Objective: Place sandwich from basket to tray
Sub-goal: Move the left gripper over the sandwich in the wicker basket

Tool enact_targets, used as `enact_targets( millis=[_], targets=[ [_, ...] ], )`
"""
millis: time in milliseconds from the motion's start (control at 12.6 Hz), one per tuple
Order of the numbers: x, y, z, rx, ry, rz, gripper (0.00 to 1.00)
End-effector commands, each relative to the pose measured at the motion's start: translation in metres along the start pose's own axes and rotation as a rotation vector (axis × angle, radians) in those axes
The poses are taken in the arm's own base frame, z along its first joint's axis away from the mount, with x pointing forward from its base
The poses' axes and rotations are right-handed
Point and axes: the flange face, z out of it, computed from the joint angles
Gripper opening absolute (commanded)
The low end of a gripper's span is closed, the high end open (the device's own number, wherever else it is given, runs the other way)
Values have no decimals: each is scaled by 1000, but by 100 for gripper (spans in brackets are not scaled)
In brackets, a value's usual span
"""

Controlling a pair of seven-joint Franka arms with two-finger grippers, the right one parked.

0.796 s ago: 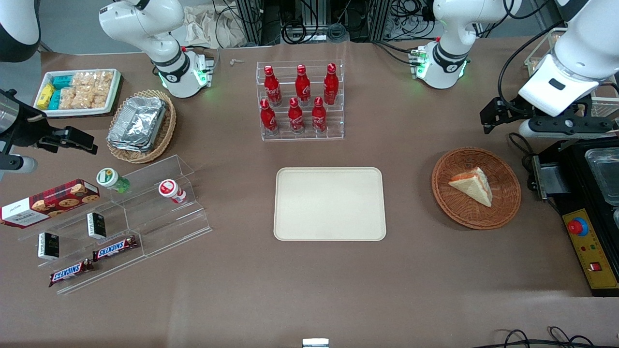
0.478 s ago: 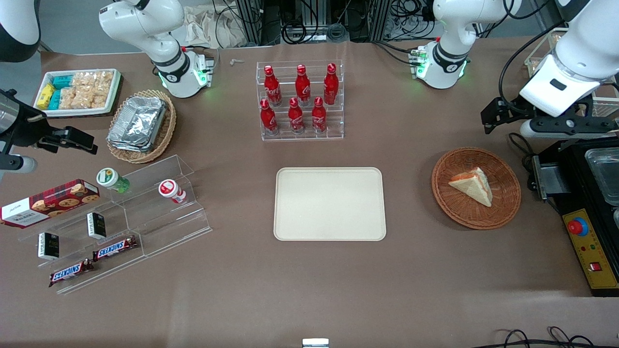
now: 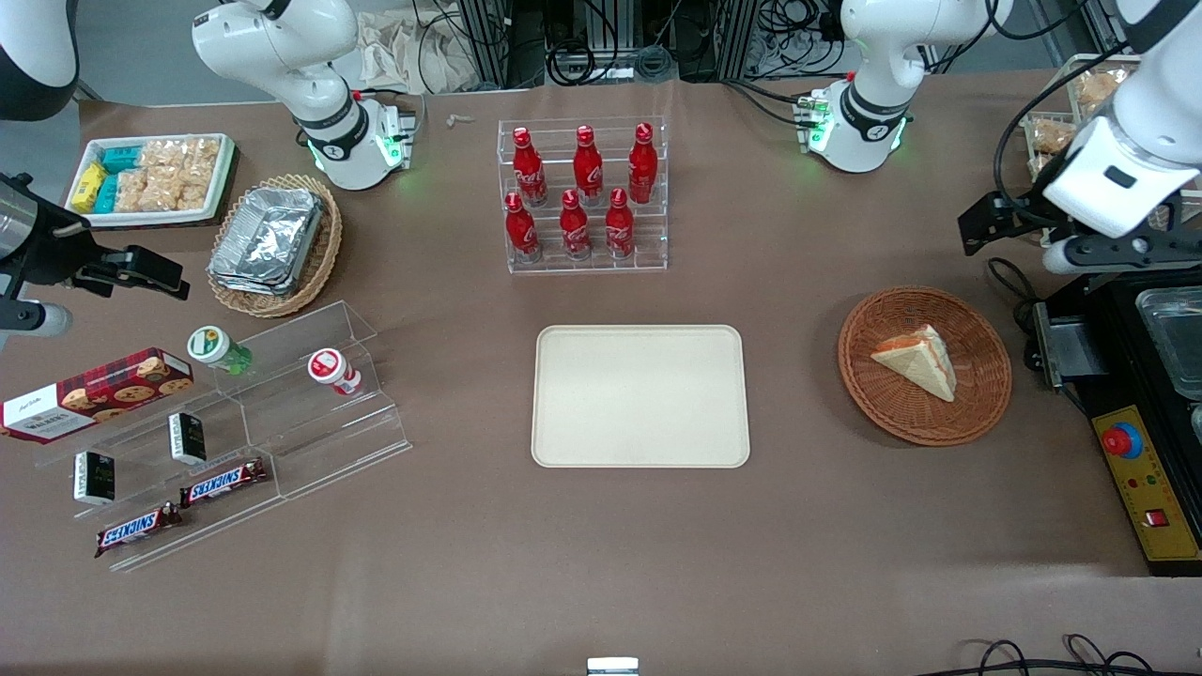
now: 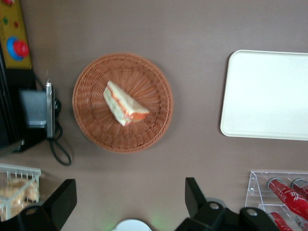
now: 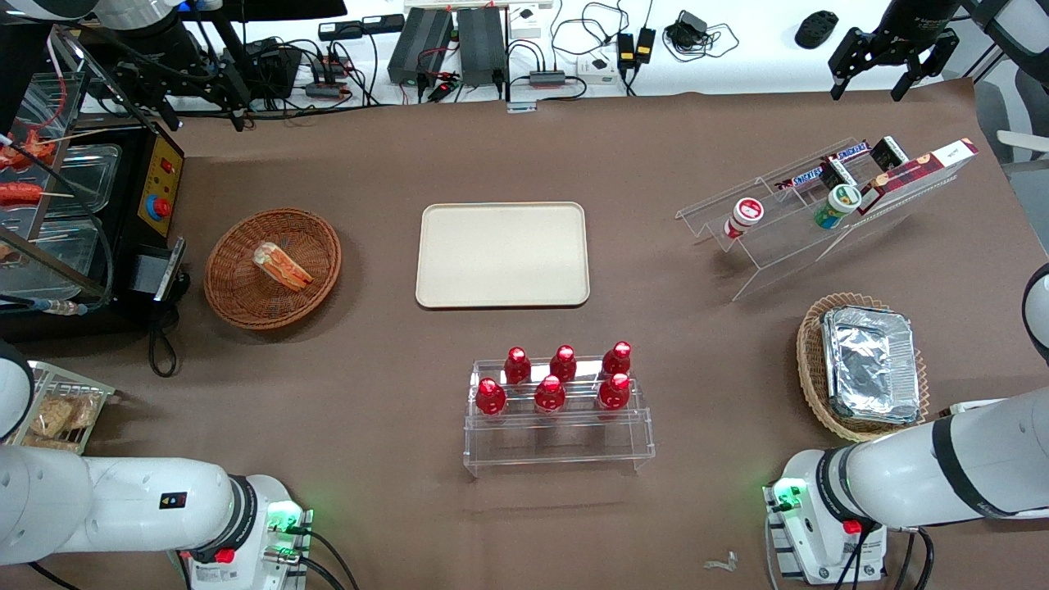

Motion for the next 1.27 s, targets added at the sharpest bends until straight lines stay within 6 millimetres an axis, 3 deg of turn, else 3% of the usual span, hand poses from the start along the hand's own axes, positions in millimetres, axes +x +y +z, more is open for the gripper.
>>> enact_targets(
  millis=[0, 319, 478, 796, 1195],
  targets=[
    [3, -17, 9, 8, -28, -184, 100],
    [-5, -46, 58, 3, -47, -403, 100],
    [-16, -48, 96, -3, -23, -512, 100],
    [-15, -44, 174, -23, 19, -739, 100],
    [2, -54, 246, -16, -7, -847, 100]
  ],
)
